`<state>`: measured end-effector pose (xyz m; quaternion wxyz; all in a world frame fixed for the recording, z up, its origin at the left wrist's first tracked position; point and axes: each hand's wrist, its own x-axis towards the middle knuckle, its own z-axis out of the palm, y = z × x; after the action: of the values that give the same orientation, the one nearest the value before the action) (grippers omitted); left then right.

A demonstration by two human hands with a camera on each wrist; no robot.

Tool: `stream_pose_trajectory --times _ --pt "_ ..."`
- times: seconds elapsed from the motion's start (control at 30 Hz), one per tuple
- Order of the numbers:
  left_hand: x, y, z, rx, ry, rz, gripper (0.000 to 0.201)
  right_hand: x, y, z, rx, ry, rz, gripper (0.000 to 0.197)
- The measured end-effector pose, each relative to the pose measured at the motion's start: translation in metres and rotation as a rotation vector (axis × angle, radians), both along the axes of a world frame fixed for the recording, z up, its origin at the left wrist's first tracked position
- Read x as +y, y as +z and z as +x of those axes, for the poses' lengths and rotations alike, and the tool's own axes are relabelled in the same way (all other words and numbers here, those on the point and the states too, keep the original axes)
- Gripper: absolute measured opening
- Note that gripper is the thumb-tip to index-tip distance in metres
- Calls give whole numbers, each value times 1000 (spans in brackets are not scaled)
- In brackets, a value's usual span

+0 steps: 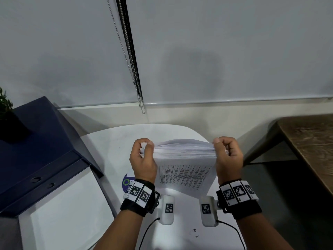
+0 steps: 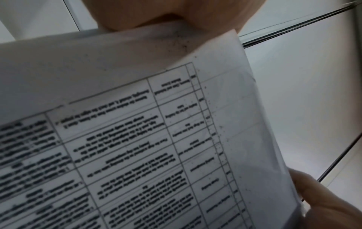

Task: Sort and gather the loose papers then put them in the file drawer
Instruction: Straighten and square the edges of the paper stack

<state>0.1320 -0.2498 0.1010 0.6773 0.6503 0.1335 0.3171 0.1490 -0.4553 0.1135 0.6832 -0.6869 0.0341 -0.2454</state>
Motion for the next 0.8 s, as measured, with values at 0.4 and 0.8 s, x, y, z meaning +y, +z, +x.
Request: stream_pose_trajectory --times 0.4,0.8 --pt "-5 1 19 89 8 -103 57 -27 -56 -15 87 303 -207 57" --pt "20 -50 -8 361 -452 328 56 -16 -69 -6 309 227 -318 65"
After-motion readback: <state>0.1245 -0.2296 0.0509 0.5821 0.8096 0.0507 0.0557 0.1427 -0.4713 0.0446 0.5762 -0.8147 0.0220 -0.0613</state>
